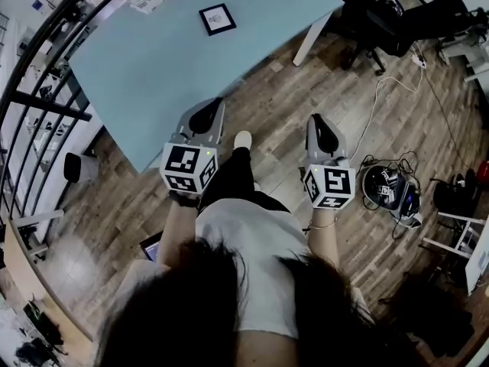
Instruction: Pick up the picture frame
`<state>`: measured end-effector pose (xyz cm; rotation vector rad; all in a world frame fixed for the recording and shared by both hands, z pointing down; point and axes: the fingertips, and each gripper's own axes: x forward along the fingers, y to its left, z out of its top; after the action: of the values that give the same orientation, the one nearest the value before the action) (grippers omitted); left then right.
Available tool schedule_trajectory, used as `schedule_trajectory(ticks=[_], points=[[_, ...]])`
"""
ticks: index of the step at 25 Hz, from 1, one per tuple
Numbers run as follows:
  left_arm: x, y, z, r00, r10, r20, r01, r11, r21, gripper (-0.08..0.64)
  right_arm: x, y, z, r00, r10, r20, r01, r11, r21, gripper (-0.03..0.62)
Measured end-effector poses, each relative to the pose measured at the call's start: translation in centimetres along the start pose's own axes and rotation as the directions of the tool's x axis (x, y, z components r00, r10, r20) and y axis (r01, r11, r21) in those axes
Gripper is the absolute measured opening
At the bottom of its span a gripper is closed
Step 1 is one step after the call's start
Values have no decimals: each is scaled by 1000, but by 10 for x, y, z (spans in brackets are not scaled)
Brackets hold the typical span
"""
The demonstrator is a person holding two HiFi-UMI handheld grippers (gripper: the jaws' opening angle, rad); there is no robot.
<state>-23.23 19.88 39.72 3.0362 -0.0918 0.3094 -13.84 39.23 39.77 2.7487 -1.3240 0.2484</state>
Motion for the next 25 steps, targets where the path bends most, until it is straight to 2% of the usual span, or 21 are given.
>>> schedule_trajectory(ticks=[8, 16, 25], points=[[72, 35, 10, 999, -39, -10, 38, 999, -23, 60, 77, -21, 12, 1000, 17, -5, -17, 1000, 1, 22], [149, 93, 34, 1000, -26, -16, 26, 999, -20, 83, 174, -35, 33, 998, 57, -19, -57, 998, 12, 71], [197, 155, 43, 1000, -1, -30, 0, 999, -35, 121, 258, -28, 43, 994, 98, -41, -97, 995, 16, 71]])
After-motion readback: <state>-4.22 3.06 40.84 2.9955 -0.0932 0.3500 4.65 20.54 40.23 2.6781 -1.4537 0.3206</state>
